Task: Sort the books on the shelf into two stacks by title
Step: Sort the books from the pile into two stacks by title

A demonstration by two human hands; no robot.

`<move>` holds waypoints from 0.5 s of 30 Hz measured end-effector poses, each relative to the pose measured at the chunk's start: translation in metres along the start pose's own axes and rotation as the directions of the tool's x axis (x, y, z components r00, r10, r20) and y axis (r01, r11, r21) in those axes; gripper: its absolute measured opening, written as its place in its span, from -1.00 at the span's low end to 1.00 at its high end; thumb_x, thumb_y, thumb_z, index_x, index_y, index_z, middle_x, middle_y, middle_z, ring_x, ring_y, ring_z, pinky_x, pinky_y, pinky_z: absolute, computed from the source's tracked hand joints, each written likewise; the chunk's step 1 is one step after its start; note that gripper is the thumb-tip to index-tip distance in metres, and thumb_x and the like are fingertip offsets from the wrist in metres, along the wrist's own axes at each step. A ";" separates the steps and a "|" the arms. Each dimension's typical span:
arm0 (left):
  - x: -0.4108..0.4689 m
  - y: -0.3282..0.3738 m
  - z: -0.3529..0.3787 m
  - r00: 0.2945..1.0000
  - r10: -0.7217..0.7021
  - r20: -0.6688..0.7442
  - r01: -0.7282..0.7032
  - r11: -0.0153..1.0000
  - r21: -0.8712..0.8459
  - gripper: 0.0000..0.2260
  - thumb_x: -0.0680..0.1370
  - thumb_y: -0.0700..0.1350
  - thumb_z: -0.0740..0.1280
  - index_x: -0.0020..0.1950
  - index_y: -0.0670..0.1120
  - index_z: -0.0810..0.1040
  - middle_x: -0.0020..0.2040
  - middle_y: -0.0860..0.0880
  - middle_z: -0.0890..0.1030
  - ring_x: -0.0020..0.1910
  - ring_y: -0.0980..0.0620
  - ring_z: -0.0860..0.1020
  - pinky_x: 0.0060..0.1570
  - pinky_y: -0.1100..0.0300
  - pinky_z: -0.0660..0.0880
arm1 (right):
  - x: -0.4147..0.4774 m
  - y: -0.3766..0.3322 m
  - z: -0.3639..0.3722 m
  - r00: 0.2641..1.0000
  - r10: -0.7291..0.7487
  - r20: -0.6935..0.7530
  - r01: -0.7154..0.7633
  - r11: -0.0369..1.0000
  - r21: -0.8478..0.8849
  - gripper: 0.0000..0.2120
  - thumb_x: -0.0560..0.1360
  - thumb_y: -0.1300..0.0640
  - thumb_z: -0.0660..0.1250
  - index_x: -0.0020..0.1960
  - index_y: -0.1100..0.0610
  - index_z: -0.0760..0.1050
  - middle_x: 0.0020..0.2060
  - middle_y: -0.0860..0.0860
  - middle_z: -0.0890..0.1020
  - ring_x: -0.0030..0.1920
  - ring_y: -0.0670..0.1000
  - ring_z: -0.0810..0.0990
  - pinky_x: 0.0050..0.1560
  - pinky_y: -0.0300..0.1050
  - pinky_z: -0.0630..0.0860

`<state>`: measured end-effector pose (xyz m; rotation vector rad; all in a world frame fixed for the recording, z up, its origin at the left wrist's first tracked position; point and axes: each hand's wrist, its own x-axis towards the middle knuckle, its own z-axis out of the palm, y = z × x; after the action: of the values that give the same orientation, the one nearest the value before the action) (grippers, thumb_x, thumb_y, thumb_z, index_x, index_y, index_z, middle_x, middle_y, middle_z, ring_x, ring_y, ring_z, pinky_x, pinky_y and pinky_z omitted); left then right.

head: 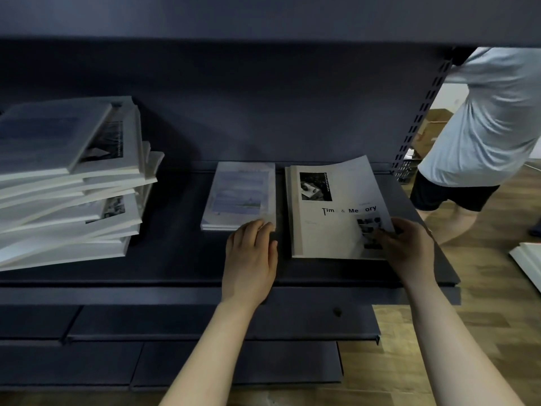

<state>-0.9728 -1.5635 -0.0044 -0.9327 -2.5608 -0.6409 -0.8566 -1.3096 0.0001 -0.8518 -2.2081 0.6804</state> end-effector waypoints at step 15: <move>-0.001 -0.001 0.002 0.999 -0.034 -0.004 0.034 0.999 0.029 -0.66 0.57 -0.03 0.15 0.27 -0.13 0.49 0.25 -0.09 0.51 0.24 -0.09 0.46 0.25 -0.01 0.35 | -0.020 -0.013 0.001 0.976 -0.151 0.158 0.168 0.981 -0.097 -0.39 0.18 -0.36 0.45 0.12 -0.06 0.60 0.35 0.06 0.42 0.29 0.25 0.36 0.19 0.16 0.38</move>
<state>-0.9729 -1.5636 -0.0070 -0.8794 -2.5810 -0.6128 -0.8510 -1.3325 0.0003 -0.6854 -2.4381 0.5657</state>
